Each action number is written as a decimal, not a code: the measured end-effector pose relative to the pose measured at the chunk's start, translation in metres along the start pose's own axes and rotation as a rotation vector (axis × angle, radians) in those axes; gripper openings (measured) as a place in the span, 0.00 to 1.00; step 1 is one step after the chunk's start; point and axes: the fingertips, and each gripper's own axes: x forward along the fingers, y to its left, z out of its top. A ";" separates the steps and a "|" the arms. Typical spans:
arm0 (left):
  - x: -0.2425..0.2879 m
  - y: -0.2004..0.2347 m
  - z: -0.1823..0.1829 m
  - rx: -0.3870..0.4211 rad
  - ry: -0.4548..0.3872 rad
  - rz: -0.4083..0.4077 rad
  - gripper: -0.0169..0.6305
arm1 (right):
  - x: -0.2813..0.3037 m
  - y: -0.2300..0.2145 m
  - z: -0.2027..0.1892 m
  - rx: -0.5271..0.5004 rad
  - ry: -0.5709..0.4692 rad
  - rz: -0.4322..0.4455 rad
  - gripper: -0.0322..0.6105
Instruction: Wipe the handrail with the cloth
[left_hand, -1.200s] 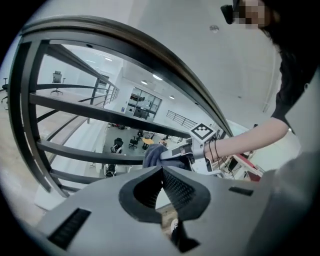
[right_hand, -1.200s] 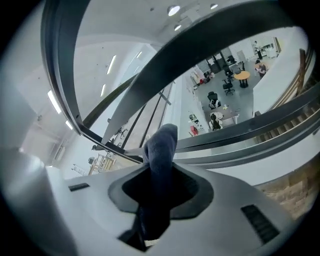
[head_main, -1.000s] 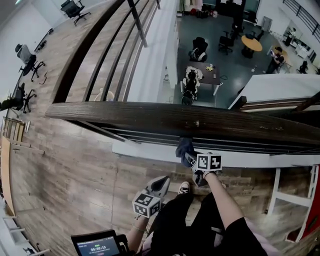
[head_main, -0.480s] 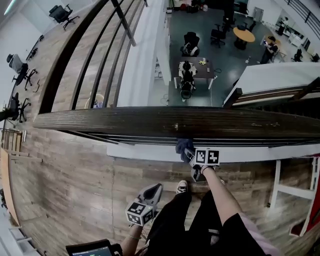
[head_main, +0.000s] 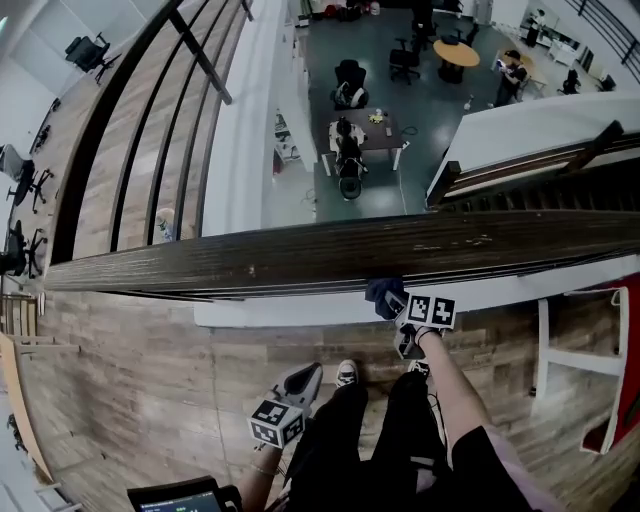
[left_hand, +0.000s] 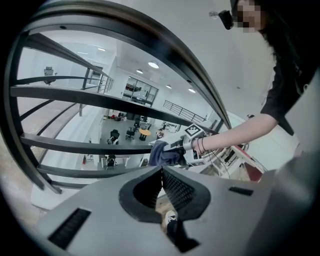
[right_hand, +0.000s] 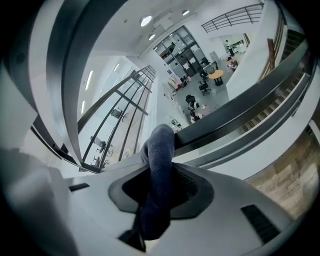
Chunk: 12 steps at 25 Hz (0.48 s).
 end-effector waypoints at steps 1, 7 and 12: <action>0.011 -0.009 0.003 0.008 0.004 -0.011 0.03 | -0.009 -0.014 0.007 0.009 -0.010 -0.008 0.20; 0.072 -0.070 0.020 0.048 0.038 -0.084 0.03 | -0.068 -0.096 0.047 0.065 -0.067 -0.059 0.20; 0.123 -0.125 0.028 0.070 0.078 -0.138 0.03 | -0.118 -0.169 0.081 0.112 -0.125 -0.088 0.20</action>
